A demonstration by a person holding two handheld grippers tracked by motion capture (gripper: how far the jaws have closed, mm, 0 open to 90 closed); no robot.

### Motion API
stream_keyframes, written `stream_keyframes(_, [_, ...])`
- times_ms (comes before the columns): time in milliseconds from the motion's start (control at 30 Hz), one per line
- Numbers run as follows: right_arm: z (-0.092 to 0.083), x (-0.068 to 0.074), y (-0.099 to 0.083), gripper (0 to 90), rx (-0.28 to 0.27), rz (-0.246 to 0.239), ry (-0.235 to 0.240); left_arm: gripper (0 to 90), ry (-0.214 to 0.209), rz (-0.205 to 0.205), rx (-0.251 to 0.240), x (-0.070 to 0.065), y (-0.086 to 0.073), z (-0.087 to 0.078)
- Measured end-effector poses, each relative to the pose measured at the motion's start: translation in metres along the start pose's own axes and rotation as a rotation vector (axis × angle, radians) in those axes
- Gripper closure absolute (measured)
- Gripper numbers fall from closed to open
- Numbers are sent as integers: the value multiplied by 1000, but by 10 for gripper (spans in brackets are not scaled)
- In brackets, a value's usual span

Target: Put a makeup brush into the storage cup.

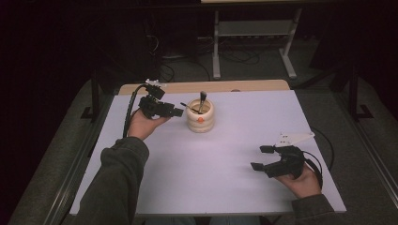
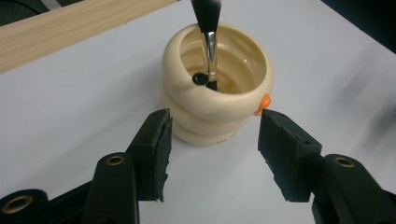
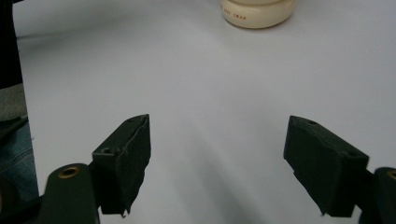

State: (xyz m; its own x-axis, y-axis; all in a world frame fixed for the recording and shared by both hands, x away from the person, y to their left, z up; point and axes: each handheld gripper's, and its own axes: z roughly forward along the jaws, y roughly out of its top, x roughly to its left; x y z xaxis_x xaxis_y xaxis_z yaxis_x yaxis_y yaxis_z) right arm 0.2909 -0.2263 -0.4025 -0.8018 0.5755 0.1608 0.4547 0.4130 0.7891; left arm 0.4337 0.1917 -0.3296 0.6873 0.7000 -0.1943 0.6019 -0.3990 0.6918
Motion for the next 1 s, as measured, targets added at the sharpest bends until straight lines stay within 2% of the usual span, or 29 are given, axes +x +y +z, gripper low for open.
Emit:
stream_keyframes(200, [0, 0, 0, 214, -4, 9, -12, 427, -12, -4, -21, -1, -9, -5])
stream_keyframes(267, [0, 0, 0, 214, -3, 9, -17, 423, -14, 6, -8, -1, -12, -6])
stream_keyframes(333, [0, 0, 0, 214, -7, 12, -21, 418, -13, -3, -19, -2, -16, -6])
stream_keyframes(433, [-1, -1, 0, 214, -13, 11, -29, 416, -15, 8, -15, -2, -21, -7])
stream_keyframes(467, [-2, -1, -1, 214, -13, 14, -30, 415, -16, -6, -25, -3, -23, -6])
stream_keyframes(567, [-2, -1, -1, 214, -13, 16, -33, 410, -8, 15, -16, -2, -27, -8])
stream_keyframes(600, [-2, -1, -1, 214, -12, 18, -34, 408, -9, 4, -24, -3, -29, -9])
stream_keyframes(733, [-2, -1, -1, 213, -15, 18, -40, 395, 8, 7, -27, -4, -35, -12])
stream_keyframes(1000, [-2, -1, -1, 210, -21, 19, -51, 378, 13, 8, -30, -4, -48, -14])
